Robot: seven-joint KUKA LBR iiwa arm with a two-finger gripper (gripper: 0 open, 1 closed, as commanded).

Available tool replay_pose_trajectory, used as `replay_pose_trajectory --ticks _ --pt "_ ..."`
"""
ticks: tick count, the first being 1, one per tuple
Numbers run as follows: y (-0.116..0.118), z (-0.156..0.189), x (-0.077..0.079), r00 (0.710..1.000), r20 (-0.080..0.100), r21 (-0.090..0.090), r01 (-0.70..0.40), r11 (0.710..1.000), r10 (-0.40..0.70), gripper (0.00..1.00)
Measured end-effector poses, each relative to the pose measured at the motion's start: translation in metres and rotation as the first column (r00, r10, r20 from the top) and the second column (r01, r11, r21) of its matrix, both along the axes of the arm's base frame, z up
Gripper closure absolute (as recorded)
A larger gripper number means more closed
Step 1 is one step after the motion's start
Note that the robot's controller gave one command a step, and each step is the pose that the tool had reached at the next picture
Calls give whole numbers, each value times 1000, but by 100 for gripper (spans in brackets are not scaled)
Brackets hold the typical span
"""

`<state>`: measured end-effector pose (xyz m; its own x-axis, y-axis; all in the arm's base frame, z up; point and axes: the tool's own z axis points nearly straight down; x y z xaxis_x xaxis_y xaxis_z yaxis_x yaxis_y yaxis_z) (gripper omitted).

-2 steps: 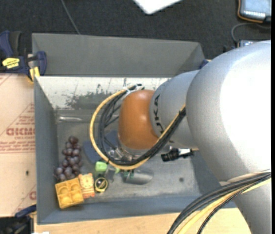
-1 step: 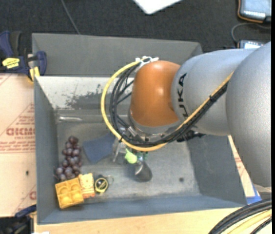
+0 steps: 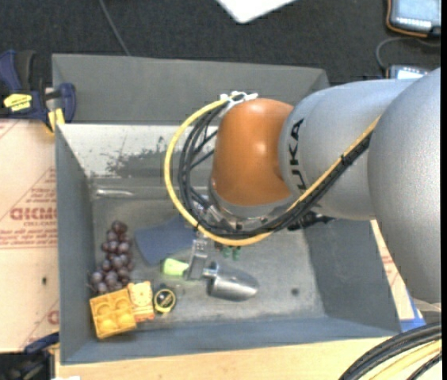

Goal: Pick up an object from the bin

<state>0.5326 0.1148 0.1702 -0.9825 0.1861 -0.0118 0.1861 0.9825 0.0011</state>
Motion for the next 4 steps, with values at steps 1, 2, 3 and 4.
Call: replay_pose_trajectory --ticks 1,2,3,4 --pt "0 0 0 1000 0 0 -1 1000 1 0" --pt "10 -19 16 999 9 0 -43 999 43 0" --pt "31 -38 33 993 0 -3 -120 993 120 0" --pt "51 -54 5 999 11 1 -42 999 41 0"
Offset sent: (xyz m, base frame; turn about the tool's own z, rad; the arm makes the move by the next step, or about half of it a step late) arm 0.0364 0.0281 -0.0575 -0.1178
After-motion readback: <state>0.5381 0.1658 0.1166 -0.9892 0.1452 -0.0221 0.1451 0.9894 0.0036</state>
